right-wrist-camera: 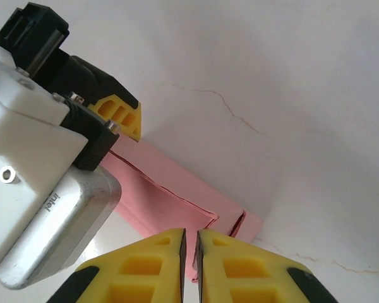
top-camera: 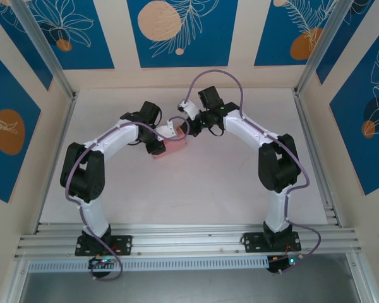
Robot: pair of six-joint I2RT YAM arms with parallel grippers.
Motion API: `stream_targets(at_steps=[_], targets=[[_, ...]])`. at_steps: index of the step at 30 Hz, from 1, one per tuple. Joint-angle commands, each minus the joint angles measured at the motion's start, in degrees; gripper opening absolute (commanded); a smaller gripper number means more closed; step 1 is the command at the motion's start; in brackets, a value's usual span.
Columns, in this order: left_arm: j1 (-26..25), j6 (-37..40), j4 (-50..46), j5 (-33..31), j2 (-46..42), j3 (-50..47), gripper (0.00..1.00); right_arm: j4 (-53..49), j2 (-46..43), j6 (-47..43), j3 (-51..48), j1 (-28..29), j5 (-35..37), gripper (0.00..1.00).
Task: Fold the paper box
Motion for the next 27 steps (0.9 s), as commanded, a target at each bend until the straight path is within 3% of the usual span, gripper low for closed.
stream_targets(at_steps=[1, 14, 27], targets=[[-0.9, 1.0, -3.5, 0.1, 2.1, 0.8, 0.42, -0.3, 1.4, 1.0, 1.9, 0.1, 0.2, 0.16], [-0.9, 0.1, -3.1, 0.8, 2.4, 1.3, 0.42, 4.4, 1.2, 3.6, -4.1, 0.1, 1.0, 0.00], [-0.9, -0.3, -3.4, 0.6, 3.0, 1.3, 0.42, 6.7, 0.2, 6.1, -7.9, 0.2, 3.3, 0.00]])
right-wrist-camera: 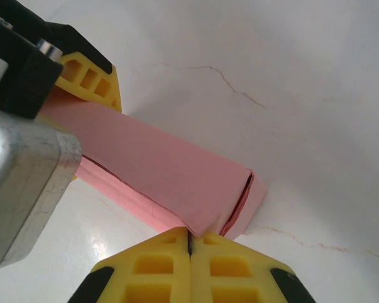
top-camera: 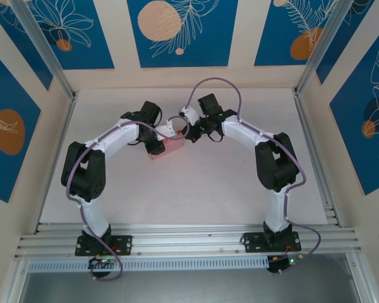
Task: Fold the paper box
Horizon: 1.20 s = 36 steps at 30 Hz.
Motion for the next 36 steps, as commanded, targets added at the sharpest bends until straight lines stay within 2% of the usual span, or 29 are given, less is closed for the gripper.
stream_targets(at_steps=[1, 3, 5, 8, 11, 17, 24, 29, 36], targets=[[-0.9, 1.4, -1.9, 2.3, 2.3, 0.4, 0.42, 0.5, -1.3, 1.7, -2.2, 0.4, 3.3, 0.00], [-0.9, 1.5, -1.7, 2.2, 2.3, 0.2, 0.42, 1.3, -3.4, 3.0, -3.2, 0.5, 3.1, 0.05], [-1.0, 1.5, -1.7, 2.1, 2.3, 0.1, 0.42, 1.5, -5.8, 4.4, -3.6, 0.8, 3.3, 0.19], [-1.0, 1.5, -1.6, 2.2, 2.3, 0.1, 0.43, 0.9, -8.5, 7.9, -2.5, 0.6, 4.0, 0.33], [-1.0, 1.4, -1.5, 2.5, 2.2, 0.0, 0.43, 0.0, -9.9, 12.9, -1.0, -0.2, 5.3, 0.41], [-0.9, 1.3, -1.4, 2.5, 2.3, 0.1, 0.43, -5.1, -6.1, 23.6, 4.5, -2.6, 7.7, 0.48], [-1.0, 1.3, -1.7, 2.3, 2.1, 0.3, 0.43, -4.5, 0.6, 31.0, 8.9, -3.6, -2.0, 0.62], [-1.0, 1.0, -1.7, 2.4, 2.1, 0.4, 0.43, -5.8, 4.4, 33.1, 11.2, -3.3, -4.9, 0.64], [-1.0, 0.4, -2.0, 2.1, 3.1, 1.3, 0.43, -4.3, 4.1, 33.2, 6.6, -3.0, -8.0, 0.66]])
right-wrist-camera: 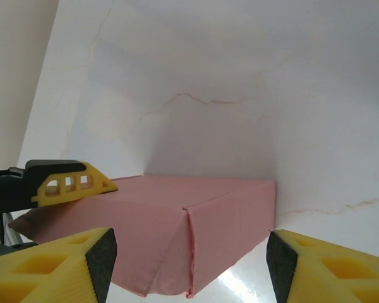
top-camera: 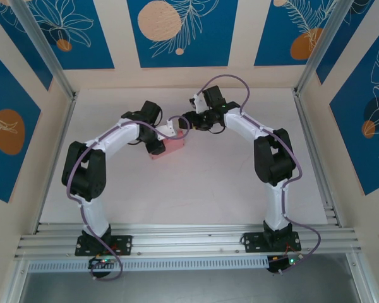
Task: Fold the paper box
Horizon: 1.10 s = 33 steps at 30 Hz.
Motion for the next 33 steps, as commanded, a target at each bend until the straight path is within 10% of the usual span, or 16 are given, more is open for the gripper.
stream_targets(at_steps=[1, 9, 21, 33], targets=[[-1.0, 0.0, -1.8, 2.0, 2.6, 0.8, 0.43, -0.7, -0.7, 0.6, -1.9, 0.5, -3.7, 0.66], [-1.0, -0.5, -1.9, 2.5, 2.8, 1.2, 0.49, -0.8, 0.2, -0.8, -4.9, 0.6, -3.6, 0.61], [0.4, -4.8, 3.1, 11.6, -4.1, -0.2, 0.86, 0.6, 2.3, -0.9, -5.8, 0.4, -2.2, 0.41], [9.3, -47.0, 18.3, 11.7, -15.4, -12.9, 0.95, 1.0, 2.1, -0.5, -5.5, 0.8, -2.1, 0.41]])
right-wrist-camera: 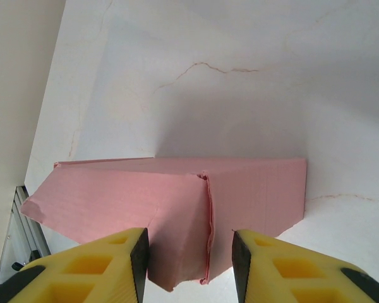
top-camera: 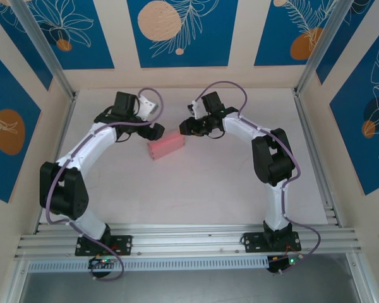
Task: Fold the paper box
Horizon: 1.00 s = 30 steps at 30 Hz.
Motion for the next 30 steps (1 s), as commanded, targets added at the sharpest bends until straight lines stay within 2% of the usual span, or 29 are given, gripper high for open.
stream_targets(at_steps=[1, 5, 10, 13, 20, 26, 28, 30], targets=[[1.1, -15.7, 5.4, 2.8, -0.7, -7.6, 0.95, -2.6, 2.1, -0.2, -0.9, 0.5, 1.7, 0.41], [2.4, -22.7, 12.7, 3.6, -1.2, -14.7, 0.93, -2.9, 2.1, -0.5, -0.3, 0.6, 1.6, 0.41], [4.1, -33.2, 26.8, 8.9, -0.9, -22.1, 0.84, -3.3, 2.1, -0.6, 0.2, 1.0, 2.2, 0.41], [4.2, -34.7, 28.7, 9.0, -0.3, -23.9, 0.78, -3.2, 2.4, -0.4, 0.6, 1.2, 2.3, 0.41], [6.2, -34.0, 29.5, 7.9, 0.4, -27.5, 0.50, -2.3, 2.3, 0.4, 0.4, 1.0, 1.7, 0.41], [8.8, -34.7, 32.1, 9.8, 1.1, -30.4, 0.18, 0.5, 3.4, 2.6, 0.1, -1.2, -2.2, 0.31], [9.3, -35.4, 33.5, 11.2, 1.5, -31.2, 0.13, 1.2, 4.0, 3.2, -0.1, -1.6, -3.4, 0.29], [9.3, -35.6, 34.3, 12.1, 1.9, -31.5, 0.11, 2.3, 4.2, 3.6, -0.8, -1.7, -4.5, 0.24]])
